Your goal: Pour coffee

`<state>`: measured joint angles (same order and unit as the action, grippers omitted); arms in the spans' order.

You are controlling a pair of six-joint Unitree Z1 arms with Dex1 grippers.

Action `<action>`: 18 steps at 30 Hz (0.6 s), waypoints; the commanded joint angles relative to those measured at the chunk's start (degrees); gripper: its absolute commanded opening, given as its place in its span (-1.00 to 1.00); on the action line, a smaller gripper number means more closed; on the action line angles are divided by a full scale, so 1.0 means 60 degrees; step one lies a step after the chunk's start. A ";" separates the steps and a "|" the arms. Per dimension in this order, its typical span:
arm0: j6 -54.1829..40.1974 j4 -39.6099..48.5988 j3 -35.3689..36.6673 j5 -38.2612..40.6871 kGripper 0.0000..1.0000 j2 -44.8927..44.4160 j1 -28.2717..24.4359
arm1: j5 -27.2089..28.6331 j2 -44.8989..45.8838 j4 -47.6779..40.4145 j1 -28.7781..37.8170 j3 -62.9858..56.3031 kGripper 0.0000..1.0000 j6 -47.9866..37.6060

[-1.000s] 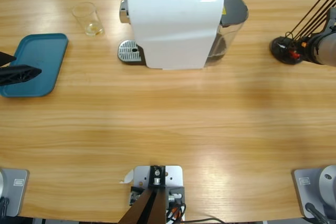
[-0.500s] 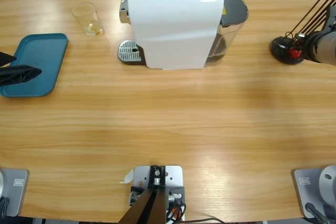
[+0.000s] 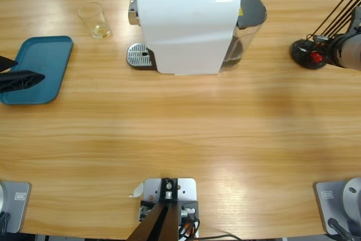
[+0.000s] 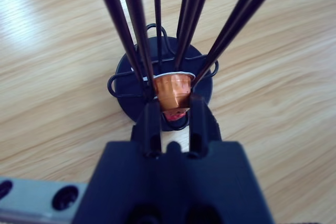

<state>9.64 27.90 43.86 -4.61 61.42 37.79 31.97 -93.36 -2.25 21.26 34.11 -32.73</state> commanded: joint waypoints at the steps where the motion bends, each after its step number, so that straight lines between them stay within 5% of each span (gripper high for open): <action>1: -0.0039 -0.0123 -0.0352 0.0139 0.67 -0.0071 0.0088 | 0.0369 0.0610 -0.0102 -0.0163 -0.0236 -1.00 0.0404; 18: -0.0054 -0.0167 -0.0367 0.0294 0.67 -0.0086 0.0088 | 0.0451 0.2356 0.1483 -0.0160 0.0427 -1.00 0.1379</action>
<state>9.61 27.86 43.84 -4.11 61.42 37.79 33.34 -84.14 1.37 21.26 34.37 -27.01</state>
